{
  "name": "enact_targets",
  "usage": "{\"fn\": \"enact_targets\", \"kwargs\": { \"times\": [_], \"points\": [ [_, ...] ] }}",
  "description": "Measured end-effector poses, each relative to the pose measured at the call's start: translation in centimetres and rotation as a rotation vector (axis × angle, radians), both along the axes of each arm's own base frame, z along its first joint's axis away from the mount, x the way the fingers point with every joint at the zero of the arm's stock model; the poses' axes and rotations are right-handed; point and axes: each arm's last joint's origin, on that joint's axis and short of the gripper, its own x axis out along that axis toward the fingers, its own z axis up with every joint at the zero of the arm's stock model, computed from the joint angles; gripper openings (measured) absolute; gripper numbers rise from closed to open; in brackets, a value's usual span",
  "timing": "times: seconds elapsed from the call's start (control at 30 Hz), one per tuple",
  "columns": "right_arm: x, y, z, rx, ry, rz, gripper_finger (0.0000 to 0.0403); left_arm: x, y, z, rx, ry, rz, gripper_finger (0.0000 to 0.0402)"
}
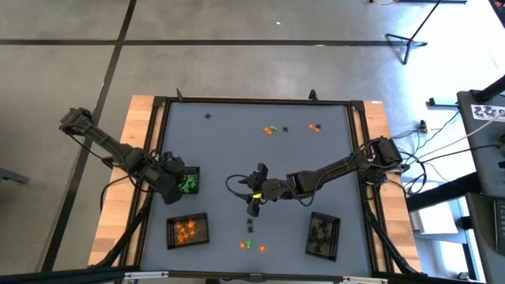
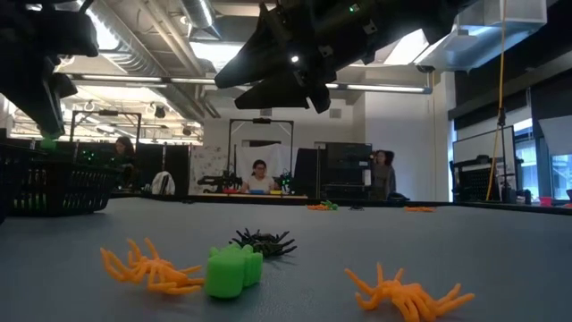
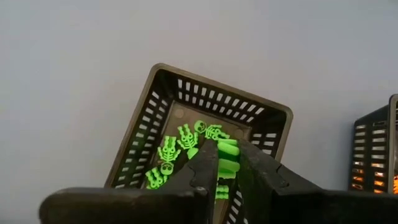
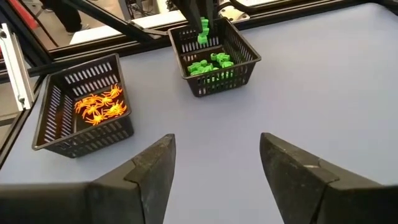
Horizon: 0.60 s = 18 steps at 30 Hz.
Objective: Sort Halloween decoration
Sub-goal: Put the green skeleton toy into the top black bin
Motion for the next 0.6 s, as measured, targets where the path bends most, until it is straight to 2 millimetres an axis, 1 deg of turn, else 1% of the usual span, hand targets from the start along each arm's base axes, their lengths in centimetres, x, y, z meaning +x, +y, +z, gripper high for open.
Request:
{"fn": "enact_targets", "kwargs": {
  "times": [0.13,0.43,0.6],
  "points": [
    [0.00,-0.02,0.00,-0.005,0.000,-0.004,0.0230,0.00,0.00,0.00,-0.001,0.000,0.000,0.0044],
    [-0.02,-0.30,0.06,-0.047,-0.013,-0.094,0.0230,0.00,0.00,0.00,-0.001,0.000,-0.001,0.0044],
    [-0.02,-0.32,0.06,-0.055,-0.013,-0.098,0.0230,0.00,0.00,0.00,-0.001,0.000,-0.001,0.0044]
  ]
}}
